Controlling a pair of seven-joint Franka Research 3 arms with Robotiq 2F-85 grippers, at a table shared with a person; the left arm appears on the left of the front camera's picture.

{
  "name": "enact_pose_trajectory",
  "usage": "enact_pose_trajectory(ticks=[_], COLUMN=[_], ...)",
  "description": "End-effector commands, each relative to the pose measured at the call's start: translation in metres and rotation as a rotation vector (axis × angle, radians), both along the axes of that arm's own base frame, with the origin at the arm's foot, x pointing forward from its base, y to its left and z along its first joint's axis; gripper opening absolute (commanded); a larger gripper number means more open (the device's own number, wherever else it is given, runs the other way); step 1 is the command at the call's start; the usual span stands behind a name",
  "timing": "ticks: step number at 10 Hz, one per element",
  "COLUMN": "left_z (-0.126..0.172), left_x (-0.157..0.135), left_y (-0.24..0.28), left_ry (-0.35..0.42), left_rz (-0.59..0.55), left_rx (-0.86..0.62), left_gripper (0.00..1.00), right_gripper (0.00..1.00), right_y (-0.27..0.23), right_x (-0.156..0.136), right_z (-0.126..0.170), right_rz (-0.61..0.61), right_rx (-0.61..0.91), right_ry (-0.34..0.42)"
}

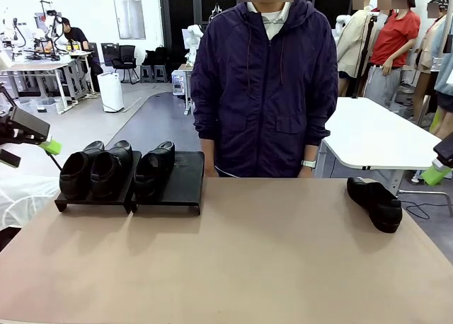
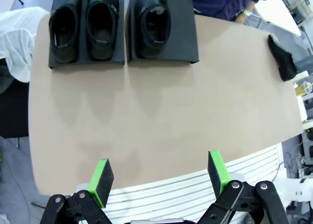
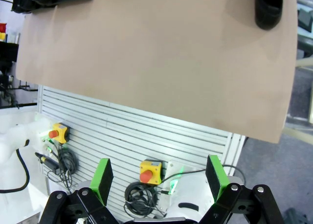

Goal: Organize the shoes by placing them on the stand.
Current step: Pick up one Shoe and place it in the middle of the table.

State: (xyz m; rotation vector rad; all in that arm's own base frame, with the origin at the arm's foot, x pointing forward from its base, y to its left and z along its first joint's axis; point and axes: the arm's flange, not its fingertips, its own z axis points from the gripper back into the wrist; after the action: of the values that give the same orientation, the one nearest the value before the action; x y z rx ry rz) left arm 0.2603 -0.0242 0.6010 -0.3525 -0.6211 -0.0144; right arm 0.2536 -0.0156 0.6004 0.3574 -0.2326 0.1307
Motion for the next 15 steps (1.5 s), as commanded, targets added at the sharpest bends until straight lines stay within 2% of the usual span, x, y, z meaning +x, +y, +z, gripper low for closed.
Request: enact_pose_trajectory(ticks=[1, 5, 6, 7, 8, 9, 10, 11, 12, 14, 15], left_z=[0.0, 0.0, 0.0, 0.0, 0.0, 0.0, 0.0, 0.0, 0.0, 0.0, 0.0], left_x=[-0.001, -0.001, -0.001, -0.001, -0.001, -0.001, -0.001, -0.001, -0.001, -0.001, -0.001], left_y=[-0.002, -0.002, -0.002, -0.002, -0.002, -0.002, -0.002, -0.002, -0.002, -0.002, -0.002], left_ry=[-0.006, -0.006, -0.006, -0.006, -0.006, -0.006, -0.006, -0.006, -0.006, -0.006, -0.006], left_rz=[0.015, 0.015, 0.015, 0.015, 0.015, 0.015, 0.015, 0.015, 0.015, 0.015, 0.015], left_rx=[-0.015, -0.015, -0.015, -0.015, -0.015, -0.015, -0.015, -0.015, -0.015, -0.015, -0.015], left_gripper=[1.0, 1.0, 1.0, 1.0, 1.0, 1.0, 1.0, 1.0, 1.0, 1.0, 1.0], right_gripper=[1.0, 1.0, 1.0, 1.0, 1.0, 1.0, 1.0, 1.0, 1.0, 1.0, 1.0], right_y=[0.003, 0.0, 0.011, 0.011, 0.004, -0.001, -0.006, -0.003, 0.008, 0.008, 0.002], right_x=[0.0, 0.0, 0.062, 0.129, 0.168, 0.191, 0.203, 0.192, 0.187, 0.187, 0.203], right_z=[0.003, 0.0, -0.011, -0.042, -0.069, -0.093, -0.11, -0.104, -0.123, -0.123, -0.13], right_rz=[-0.012, 0.0, 0.067, 0.158, 0.077, 0.092, 0.082, 0.089, 0.111, 0.111, 0.103], right_rx=[0.024, 0.0, -0.148, -0.282, -0.417, -0.417, -0.401, -0.34, -0.391, -0.391, -0.389], right_ry=[0.006, 0.0, 0.025, 0.068, 0.034, 0.025, 0.053, 0.069, 0.043, 0.043, 0.056])
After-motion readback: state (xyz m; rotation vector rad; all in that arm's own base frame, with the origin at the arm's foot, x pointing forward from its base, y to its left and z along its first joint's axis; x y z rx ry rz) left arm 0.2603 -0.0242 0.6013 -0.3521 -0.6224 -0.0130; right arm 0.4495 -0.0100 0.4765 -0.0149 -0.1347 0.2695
